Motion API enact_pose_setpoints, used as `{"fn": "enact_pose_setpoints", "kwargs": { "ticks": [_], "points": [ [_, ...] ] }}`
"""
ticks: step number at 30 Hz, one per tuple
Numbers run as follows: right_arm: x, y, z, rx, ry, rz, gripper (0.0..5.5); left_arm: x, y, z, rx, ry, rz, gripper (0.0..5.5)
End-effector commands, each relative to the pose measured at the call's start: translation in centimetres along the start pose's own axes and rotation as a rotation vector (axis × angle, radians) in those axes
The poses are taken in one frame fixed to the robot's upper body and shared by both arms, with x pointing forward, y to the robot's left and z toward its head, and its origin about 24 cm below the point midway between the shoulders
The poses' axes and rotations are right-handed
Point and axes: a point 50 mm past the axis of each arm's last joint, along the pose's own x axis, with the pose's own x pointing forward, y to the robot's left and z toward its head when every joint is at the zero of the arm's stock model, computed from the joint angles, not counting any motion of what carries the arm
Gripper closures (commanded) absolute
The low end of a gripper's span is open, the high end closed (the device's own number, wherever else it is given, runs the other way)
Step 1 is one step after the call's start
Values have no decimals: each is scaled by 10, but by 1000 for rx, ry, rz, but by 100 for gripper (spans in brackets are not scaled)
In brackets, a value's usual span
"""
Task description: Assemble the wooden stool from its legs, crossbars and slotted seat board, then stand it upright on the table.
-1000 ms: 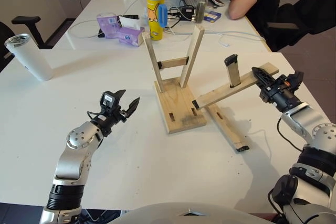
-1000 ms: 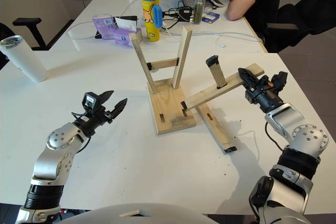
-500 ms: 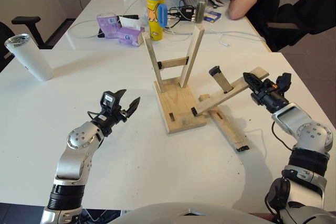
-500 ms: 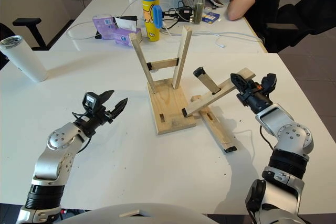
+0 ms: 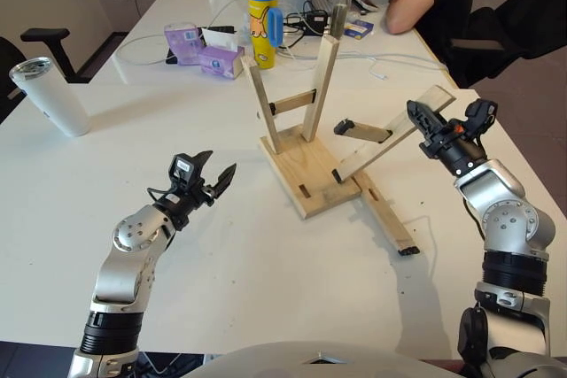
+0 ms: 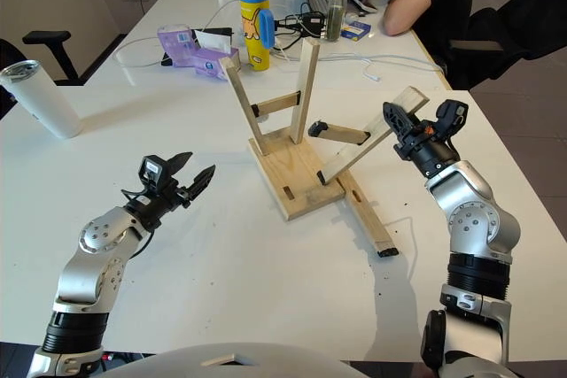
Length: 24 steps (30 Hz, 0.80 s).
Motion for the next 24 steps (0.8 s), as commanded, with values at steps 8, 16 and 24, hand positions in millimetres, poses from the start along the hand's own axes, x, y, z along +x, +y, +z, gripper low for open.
{"fn": "enact_pose_setpoints", "kwargs": {
  "ticks": [8,16,24],
  "points": [
    [-2,-7,-30,-201,276,96,446,5,3,4,25,-9,-4,241],
    [23,27,-40,-285,226,95,446,6,3,5,30,-15,-9,241],
    [36,48,-9,-242,32,44,411,4,2,4,27,-11,-9,241]
  ]
}}
